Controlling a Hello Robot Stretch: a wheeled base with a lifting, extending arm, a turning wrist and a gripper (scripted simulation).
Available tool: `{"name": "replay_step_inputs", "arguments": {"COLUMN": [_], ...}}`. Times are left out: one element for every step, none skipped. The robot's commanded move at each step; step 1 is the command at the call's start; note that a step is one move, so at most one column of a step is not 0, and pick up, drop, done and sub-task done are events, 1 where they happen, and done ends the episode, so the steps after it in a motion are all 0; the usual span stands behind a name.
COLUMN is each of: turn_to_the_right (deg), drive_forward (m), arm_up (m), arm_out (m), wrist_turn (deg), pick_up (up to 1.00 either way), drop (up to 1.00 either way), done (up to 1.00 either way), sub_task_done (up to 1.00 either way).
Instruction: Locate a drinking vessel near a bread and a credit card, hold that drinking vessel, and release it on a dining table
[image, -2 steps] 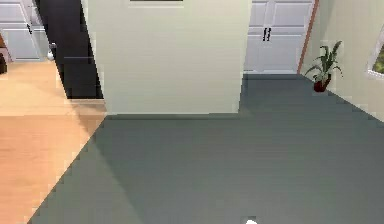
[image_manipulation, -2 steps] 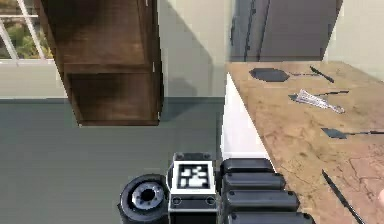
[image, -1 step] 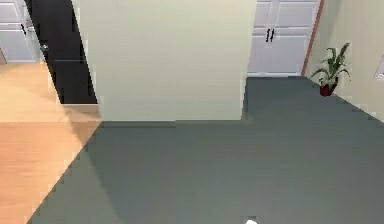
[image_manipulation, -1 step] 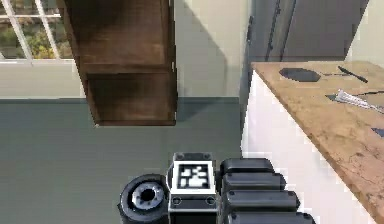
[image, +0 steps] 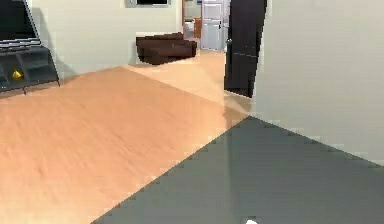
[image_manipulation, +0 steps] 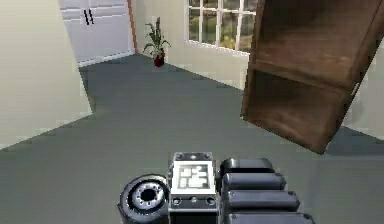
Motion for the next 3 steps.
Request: {"name": "replay_step_inputs", "arguments": {"turn_to_the_right": [-42.0, 0.0, -33.0], "drive_forward": [0.0, 1.0, 0.0], "arm_up": [0.0, 0.0, 0.0], "arm_out": [0.0, 0.0, 0.0], "wrist_turn": [0.0, 0.0, 0.0], "pick_up": [0.0, 0.0, 0.0], "drop": [0.0, 0.0, 0.0], "done": [0.0, 0.0, 0.0], "sub_task_done": [0.0, 0.0, 0.0]}}
